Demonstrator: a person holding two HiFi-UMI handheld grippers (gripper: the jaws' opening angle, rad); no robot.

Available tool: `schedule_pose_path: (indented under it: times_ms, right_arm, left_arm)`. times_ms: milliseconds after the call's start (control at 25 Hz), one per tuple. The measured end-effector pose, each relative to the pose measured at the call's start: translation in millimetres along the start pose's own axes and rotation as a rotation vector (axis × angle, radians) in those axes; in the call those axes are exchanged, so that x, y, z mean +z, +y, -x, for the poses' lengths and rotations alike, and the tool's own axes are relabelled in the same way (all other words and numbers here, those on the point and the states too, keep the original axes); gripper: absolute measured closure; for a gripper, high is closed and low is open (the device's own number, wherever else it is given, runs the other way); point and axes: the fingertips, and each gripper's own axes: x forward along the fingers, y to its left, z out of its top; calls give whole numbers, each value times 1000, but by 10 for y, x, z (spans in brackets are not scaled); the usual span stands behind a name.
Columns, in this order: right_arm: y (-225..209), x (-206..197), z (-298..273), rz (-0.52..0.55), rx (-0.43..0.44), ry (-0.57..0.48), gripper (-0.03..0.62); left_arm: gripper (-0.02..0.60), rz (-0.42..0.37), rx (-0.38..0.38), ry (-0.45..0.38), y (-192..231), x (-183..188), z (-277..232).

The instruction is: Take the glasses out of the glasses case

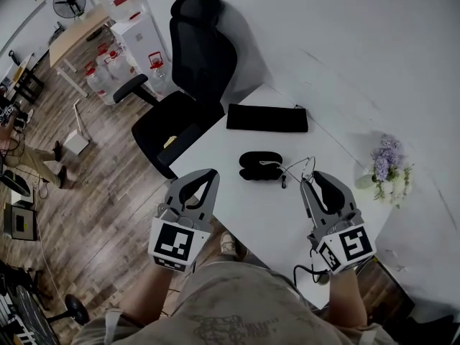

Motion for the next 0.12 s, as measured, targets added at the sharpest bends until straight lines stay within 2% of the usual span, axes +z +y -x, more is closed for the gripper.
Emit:
schedule_pose_path:
  times_ms: [120]
  right_arm:
    - [10,12,-12,26,9,8,477]
  left_arm:
    - [565,-1,-3,3,5,3,-4]
